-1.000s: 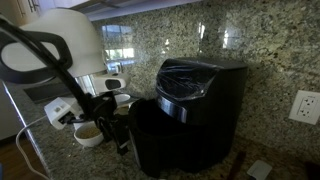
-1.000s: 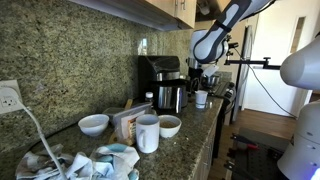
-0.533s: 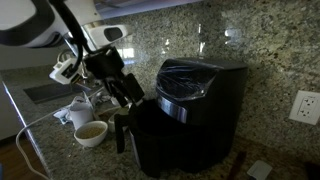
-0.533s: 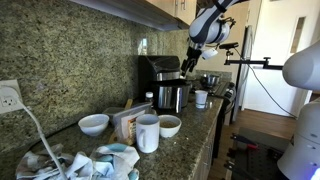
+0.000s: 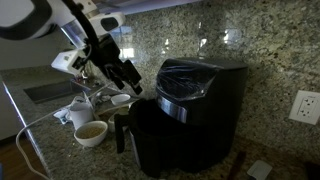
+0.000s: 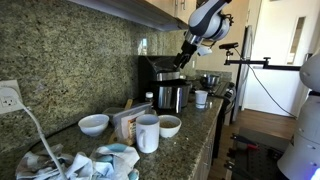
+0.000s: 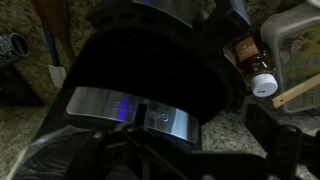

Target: Open the air fryer, then pick the bottle and put it in

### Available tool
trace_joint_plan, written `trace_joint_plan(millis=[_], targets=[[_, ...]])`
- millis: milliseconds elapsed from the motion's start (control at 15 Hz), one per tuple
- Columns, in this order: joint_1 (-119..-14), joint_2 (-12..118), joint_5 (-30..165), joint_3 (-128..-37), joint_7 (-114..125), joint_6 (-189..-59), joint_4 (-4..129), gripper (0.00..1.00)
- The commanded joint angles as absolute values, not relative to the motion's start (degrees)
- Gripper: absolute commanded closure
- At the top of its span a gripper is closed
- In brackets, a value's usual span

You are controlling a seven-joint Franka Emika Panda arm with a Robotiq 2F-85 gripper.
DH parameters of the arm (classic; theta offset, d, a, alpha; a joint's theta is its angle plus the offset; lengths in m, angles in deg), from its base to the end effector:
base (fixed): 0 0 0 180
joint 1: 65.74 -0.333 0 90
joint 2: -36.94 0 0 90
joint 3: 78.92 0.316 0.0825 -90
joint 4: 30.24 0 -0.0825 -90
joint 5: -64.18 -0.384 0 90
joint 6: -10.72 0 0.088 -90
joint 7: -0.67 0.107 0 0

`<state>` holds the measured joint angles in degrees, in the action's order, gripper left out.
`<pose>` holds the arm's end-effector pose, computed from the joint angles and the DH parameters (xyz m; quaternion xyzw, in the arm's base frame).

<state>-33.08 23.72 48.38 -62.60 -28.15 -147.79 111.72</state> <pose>0.4663 -0.1460 0.4293 0.9660 -0.0014 0.2532 0.0520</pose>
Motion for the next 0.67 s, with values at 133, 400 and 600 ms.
trace_joint_plan(millis=[133,400,600], targets=[[-46.3,30.8,37.7,-67.9,-35.4,-154.9,109.8,0.0],[-50.7,35.9,29.7,-67.2,-42.7,-156.2,107.1,0.0],[-51.4,38.8,28.5,-67.2,-45.5,-156.6,104.9,0.0]])
